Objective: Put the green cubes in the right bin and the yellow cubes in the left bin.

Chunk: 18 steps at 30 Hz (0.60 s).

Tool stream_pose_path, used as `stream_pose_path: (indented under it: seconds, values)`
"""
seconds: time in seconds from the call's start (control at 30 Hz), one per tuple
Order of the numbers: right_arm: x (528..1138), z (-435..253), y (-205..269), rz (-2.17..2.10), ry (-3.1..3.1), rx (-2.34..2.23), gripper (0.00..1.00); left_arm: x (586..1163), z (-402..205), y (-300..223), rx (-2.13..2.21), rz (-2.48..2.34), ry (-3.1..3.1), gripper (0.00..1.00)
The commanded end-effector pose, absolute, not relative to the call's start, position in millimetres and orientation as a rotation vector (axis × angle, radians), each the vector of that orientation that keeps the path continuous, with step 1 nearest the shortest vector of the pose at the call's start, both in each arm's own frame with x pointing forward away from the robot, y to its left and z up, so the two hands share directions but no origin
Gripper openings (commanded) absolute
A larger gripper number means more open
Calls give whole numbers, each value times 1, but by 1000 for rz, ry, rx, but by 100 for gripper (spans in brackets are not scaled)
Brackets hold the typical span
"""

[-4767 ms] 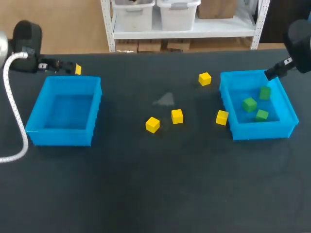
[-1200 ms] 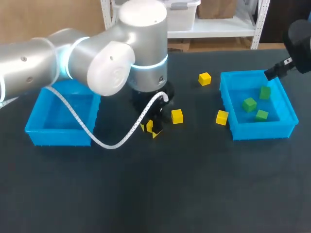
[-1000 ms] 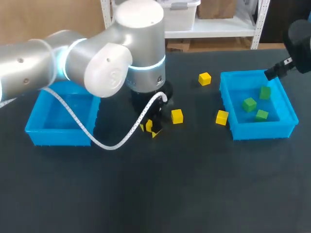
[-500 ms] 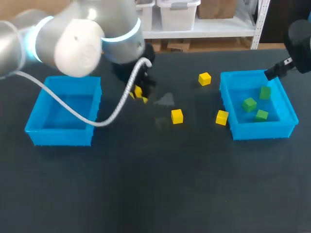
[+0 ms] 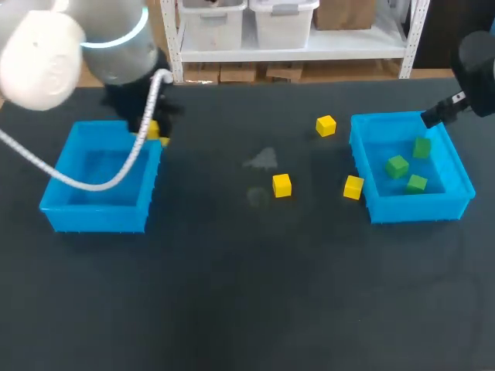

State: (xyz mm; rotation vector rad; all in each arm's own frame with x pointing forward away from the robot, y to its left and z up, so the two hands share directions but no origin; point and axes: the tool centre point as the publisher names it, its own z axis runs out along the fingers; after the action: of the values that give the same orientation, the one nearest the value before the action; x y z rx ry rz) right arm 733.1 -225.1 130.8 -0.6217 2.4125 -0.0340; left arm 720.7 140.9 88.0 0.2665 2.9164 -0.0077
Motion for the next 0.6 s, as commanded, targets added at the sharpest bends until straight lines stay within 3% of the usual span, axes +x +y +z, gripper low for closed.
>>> stream_pose_path:
  seconds: [0.03,0.3,0.37,0.6]
  values:
    - [731,129,-225,-40,2403,-615,100,706,83,172,189,-27,2878,0]
    - [731,129,-225,-40,2403,-615,100,692,66,194,87,-24,2921,0]
    - [731,129,-225,-40,2403,-615,100,691,65,192,96,-30,2922,100]
    - [731,129,-225,-40,2403,-615,100,699,75,180,169,-42,2911,100]
